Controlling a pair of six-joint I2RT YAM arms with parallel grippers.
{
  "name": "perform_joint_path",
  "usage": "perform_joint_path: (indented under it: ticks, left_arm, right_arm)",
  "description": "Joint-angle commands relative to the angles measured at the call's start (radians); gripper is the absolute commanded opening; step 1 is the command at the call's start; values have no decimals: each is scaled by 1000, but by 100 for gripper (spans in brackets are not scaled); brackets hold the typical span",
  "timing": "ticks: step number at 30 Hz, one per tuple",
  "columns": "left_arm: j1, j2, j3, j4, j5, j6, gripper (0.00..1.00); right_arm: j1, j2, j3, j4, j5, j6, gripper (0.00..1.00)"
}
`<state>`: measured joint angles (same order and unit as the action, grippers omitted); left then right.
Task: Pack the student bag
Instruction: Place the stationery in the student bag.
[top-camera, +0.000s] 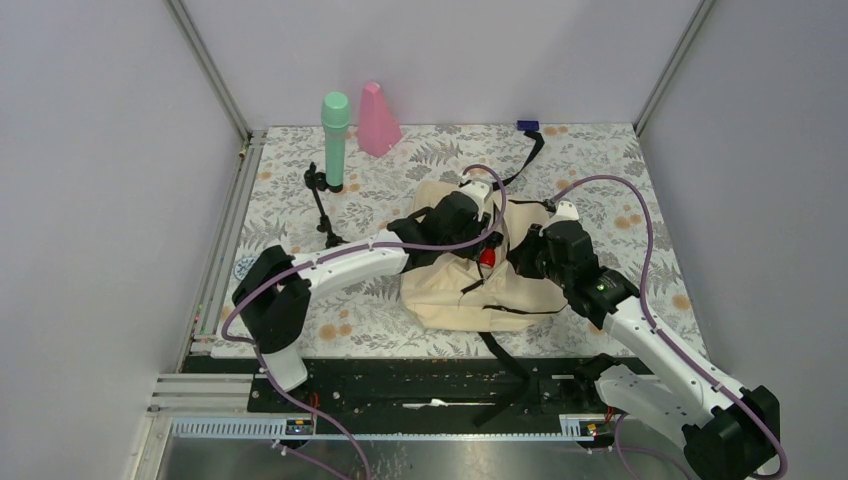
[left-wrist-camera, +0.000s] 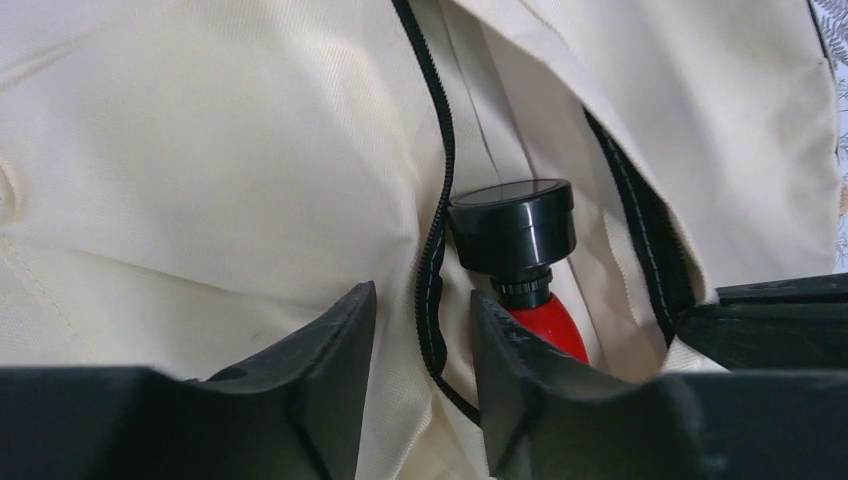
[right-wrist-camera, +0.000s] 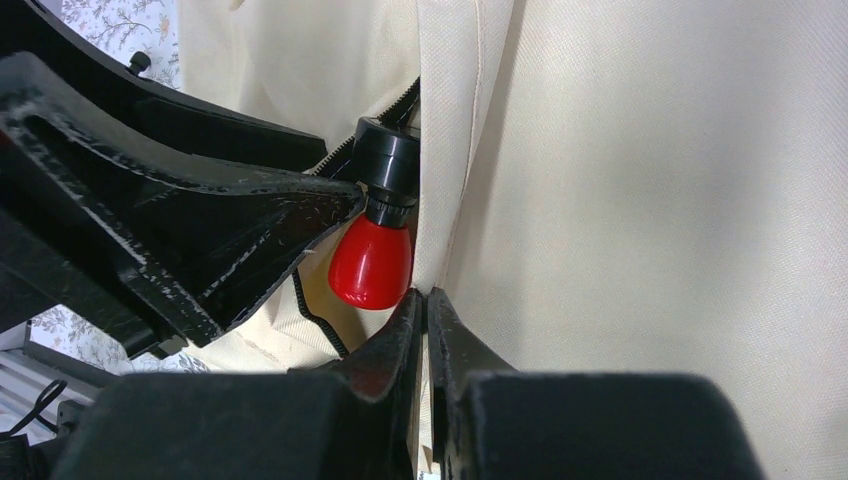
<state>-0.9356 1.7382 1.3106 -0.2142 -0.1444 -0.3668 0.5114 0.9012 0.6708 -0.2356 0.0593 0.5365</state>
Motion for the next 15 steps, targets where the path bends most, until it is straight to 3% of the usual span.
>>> perform_joint_path:
  ticks: [1, 6, 10, 15]
  left_arm:
    - [-2, 13, 46, -35, -16, 12, 34]
    - [-4, -3, 37, -36, -44, 28, 0]
    - [-5, -63, 12, 6, -110, 38, 0]
    - [-6, -224, -103, 183, -242, 21, 0]
  right_arm:
    - [-1, -18, 56, 45, 16, -9, 0]
    - [-1, -8, 79, 45, 15, -14, 0]
    - [-1, 3, 113, 45, 14, -33, 0]
    - [-1, 25, 167, 44, 24, -57, 0]
